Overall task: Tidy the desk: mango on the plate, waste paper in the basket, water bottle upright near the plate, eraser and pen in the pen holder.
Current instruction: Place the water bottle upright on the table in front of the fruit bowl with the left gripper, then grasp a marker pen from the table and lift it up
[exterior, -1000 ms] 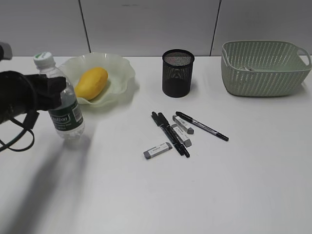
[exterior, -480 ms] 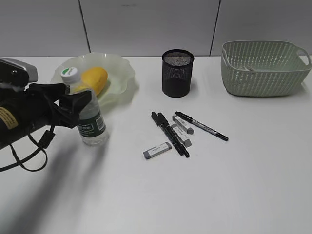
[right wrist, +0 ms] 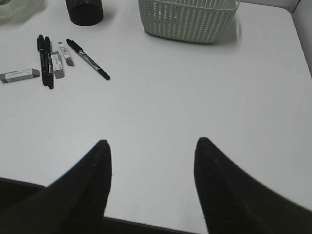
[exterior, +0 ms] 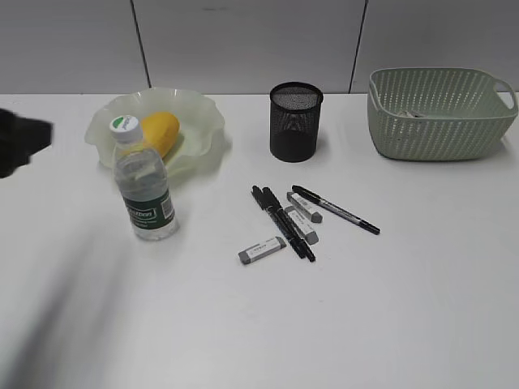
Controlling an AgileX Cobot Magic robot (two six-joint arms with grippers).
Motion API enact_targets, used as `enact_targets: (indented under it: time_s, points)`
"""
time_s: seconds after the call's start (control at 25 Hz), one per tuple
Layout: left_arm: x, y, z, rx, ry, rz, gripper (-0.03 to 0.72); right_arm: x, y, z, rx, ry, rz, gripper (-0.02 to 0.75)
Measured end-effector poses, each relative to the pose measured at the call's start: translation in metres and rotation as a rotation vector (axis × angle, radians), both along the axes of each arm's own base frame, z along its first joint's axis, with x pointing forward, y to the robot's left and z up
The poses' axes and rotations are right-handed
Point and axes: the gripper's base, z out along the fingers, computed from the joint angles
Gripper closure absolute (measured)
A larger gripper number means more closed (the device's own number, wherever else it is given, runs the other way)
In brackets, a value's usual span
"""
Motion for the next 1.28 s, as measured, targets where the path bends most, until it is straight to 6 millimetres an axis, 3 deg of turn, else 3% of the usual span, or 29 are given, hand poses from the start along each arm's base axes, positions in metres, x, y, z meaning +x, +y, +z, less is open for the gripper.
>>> enact_targets:
  time_s: [0.12, 0.24, 0.4, 0.48, 0.6, 0.76, 0.92, 1.0, 1.12, 1.28]
  points:
    - [-0.049, 0.028, 0.029, 0.085, 0.136, 0.147, 0.381, 0.000, 0.000, 0.000, 0.000, 0.000, 0.000, 0.301]
    - [-0.107, 0.050, 0.053, 0.101, 0.149, 0.186, 0.428, 0.000, 0.000, 0.000, 0.001, 0.000, 0.000, 0.301]
    - [-0.169, 0.067, 0.051, 0.084, 0.127, 0.174, 0.439, 0.002, 0.000, 0.001, -0.001, 0.006, 0.002, 0.301]
    - [-0.190, 0.073, 0.045, 0.058, 0.077, 0.173, 0.440, 0.010, 0.003, 0.005, -0.021, 0.029, 0.028, 0.301]
    - [-0.211, 0.078, 0.040, 0.006, -0.065, 0.156, 0.440, 0.036, 0.010, 0.008, -0.055, 0.119, 0.090, 0.301]
    - [-0.218, 0.077, 0.037, 0.001, -0.104, 0.114, 0.441, 0.098, 0.026, 0.002, -0.072, 0.299, 0.162, 0.301]
    - [-0.218, 0.076, 0.037, 0.005, -0.108, 0.099, 0.441, 0.184, 0.052, -0.018, -0.080, 0.485, 0.260, 0.301]
    - [-0.218, 0.076, 0.037, 0.006, -0.109, 0.097, 0.441, 0.228, 0.074, -0.023, -0.125, 0.510, 0.320, 0.306]
    - [-0.218, 0.076, 0.037, 0.005, -0.108, 0.095, 0.441, 0.289, 0.121, -0.051, -0.251, 0.581, 0.434, 0.322]
    - [-0.218, 0.076, 0.037, 0.006, -0.109, 0.095, 0.441, 0.342, 0.158, -0.095, -0.380, 0.714, 0.514, 0.325]
